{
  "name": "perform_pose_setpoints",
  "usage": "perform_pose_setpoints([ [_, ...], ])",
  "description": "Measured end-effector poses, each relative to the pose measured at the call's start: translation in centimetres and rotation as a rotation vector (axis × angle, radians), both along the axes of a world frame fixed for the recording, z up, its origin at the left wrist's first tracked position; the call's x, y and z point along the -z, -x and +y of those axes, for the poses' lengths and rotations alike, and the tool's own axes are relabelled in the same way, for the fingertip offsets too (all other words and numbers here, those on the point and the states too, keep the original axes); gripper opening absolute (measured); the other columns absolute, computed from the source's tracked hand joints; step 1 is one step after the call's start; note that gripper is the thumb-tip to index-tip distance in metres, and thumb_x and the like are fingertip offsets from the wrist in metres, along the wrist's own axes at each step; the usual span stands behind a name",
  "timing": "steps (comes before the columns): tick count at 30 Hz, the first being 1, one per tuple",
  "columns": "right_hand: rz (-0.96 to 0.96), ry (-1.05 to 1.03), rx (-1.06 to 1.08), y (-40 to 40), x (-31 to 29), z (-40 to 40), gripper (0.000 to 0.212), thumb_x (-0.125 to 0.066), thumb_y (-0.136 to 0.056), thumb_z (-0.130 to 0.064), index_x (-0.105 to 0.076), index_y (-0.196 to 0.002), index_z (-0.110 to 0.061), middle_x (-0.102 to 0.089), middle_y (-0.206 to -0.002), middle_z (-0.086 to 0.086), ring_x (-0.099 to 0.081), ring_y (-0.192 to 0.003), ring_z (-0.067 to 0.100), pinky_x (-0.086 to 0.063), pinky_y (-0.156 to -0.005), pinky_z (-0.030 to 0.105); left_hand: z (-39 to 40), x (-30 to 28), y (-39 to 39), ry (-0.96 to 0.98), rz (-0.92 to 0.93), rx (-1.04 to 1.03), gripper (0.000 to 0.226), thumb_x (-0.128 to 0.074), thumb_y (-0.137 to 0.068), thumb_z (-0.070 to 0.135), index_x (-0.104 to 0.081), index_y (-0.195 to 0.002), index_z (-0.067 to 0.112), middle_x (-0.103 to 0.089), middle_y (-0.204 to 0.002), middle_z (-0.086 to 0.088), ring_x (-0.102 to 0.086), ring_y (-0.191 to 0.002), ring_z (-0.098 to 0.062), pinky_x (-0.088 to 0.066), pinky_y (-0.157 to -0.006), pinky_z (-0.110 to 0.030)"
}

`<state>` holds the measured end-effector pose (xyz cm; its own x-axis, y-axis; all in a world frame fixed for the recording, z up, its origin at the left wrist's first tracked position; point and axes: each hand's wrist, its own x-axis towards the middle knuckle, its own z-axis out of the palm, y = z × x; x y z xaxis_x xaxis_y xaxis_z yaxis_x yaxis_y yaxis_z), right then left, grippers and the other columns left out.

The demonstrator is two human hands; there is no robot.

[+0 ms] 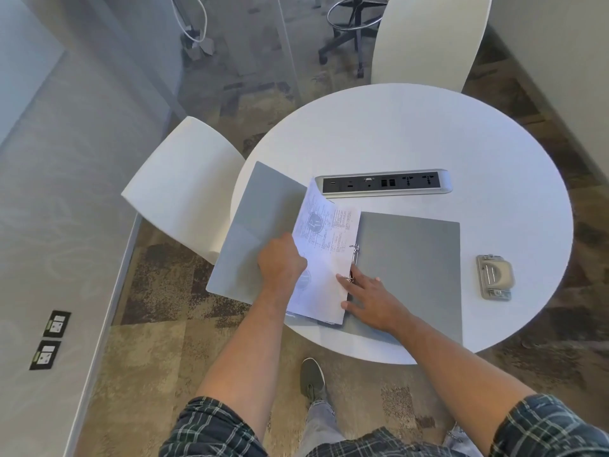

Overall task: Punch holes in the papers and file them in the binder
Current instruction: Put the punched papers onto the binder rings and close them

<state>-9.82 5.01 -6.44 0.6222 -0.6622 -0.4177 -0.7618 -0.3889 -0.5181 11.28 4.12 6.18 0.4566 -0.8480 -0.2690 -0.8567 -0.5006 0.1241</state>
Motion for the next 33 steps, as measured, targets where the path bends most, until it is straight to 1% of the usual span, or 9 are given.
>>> perform_pose_setpoints([
  [5, -0.014, 0.038, 0.056, -0.8, 0.1, 0.2, 0.078, -0.043, -0.105, -0.052, 0.000, -0.166, -0.030, 0.029, -0.168, -0.010, -0.012, -0.158, 0.022, -0.009, -0.128, 0.053, -0.2, 0.3, -1.5, 0.094, 0.189, -0.156, 0.023, -0.059, -0.078, 0.012, -0.062, -0.100, 0.010, -0.069, -0.093, -0.008, -0.060, -0.080, -0.031, -0.047, -0.064, -0.031],
  [10, 0.004, 0.023, 0.131, -1.6, -0.3, -0.1, 0.072, -0.041, -0.105, -0.053, -0.015, -0.165, -0.023, -0.001, -0.174, -0.007, -0.015, -0.157, 0.021, -0.010, -0.128, 0.047, 0.1, 1.1, -2.4, 0.112, 0.343, -0.212, 0.017, -0.058, -0.077, 0.017, -0.061, -0.093, 0.012, -0.066, -0.083, 0.001, -0.062, -0.074, -0.026, -0.044, -0.056, -0.026],
  [13, -0.010, 0.045, 0.133, -1.6, -0.2, -0.4, 0.069, -0.048, -0.103, -0.051, -0.026, -0.162, -0.023, -0.009, -0.173, -0.006, -0.020, -0.155, 0.023, -0.015, -0.127, 0.044, 0.4, 1.3, -2.7, 0.146, 0.410, -0.213, 0.016, -0.064, -0.080, 0.020, -0.062, -0.094, 0.012, -0.066, -0.082, 0.002, -0.063, -0.072, -0.022, -0.047, -0.058, -0.028],
  [18, -0.081, -0.009, 0.136, -1.2, -0.6, -0.9, 0.079, -0.064, -0.094, -0.049, -0.029, -0.162, -0.026, -0.016, -0.172, -0.006, -0.024, -0.155, 0.022, -0.018, -0.126, 0.040, -0.1, 0.3, -2.0, 0.157, 0.565, -0.179, 0.016, -0.061, -0.080, 0.011, -0.066, -0.095, 0.007, -0.072, -0.088, -0.012, -0.060, -0.066, -0.023, -0.046, -0.057, -0.028],
  [21, -0.312, -0.097, 0.342, -0.7, -1.8, -0.9, 0.073, -0.074, -0.089, -0.049, -0.048, -0.152, -0.024, -0.044, -0.159, -0.007, -0.040, -0.146, 0.014, -0.028, -0.122, 0.033, -0.7, -1.3, -0.4, 0.161, 0.740, -0.137, 0.021, -0.065, -0.076, 0.016, -0.068, -0.096, 0.010, -0.075, -0.094, -0.010, -0.072, -0.079, -0.027, -0.061, -0.073, -0.040],
  [24, -0.675, -0.289, 0.639, 0.1, -3.9, -1.1, 0.054, -0.076, -0.087, -0.054, -0.065, -0.134, -0.030, -0.062, -0.140, -0.014, -0.056, -0.130, 0.006, -0.041, -0.115, 0.034, -1.2, -2.7, 2.1, 0.098, 0.948, -0.066, 0.034, -0.067, -0.070, 0.021, -0.072, -0.102, 0.010, -0.077, -0.104, -0.012, -0.074, -0.093, -0.029, -0.060, -0.087, -0.048],
  [27, -0.913, -0.471, 0.758, 1.6, -6.1, -1.6, 0.059, -0.064, -0.086, -0.061, -0.062, -0.134, -0.026, -0.072, -0.126, -0.004, -0.069, -0.118, 0.019, -0.054, -0.103, 0.042, -1.4, -2.9, 5.1, -0.017, 1.064, -0.013, 0.040, -0.067, -0.070, 0.025, -0.069, -0.107, 0.009, -0.075, -0.103, -0.014, -0.074, -0.089, -0.028, -0.060, -0.077, -0.040],
  [31, -1.051, -0.647, 0.794, 4.7, -7.2, -2.0, 0.101, -0.068, -0.064, -0.086, -0.051, -0.147, -0.030, -0.068, -0.135, 0.002, -0.069, -0.116, 0.027, -0.058, -0.093, 0.049, -1.3, -1.7, 8.7, -0.114, 1.153, 0.016, 0.012, -0.068, -0.085, 0.021, -0.062, -0.095, 0.019, -0.068, -0.088, -0.004, -0.064, -0.068, -0.017, -0.051, -0.061, -0.027],
  [33, -1.127, -0.711, 0.830, 6.2, -7.2, -1.9, 0.096, -0.068, -0.072, -0.079, -0.050, -0.149, -0.027, -0.066, -0.139, 0.006, -0.067, -0.117, 0.032, -0.056, -0.094, 0.053, -1.1, -0.6, 9.9, -0.170, 1.194, 0.034, 0.014, -0.073, -0.085, 0.028, -0.064, -0.095, 0.023, -0.071, -0.090, 0.002, -0.070, -0.072, -0.015, -0.048, -0.061, -0.025],
])
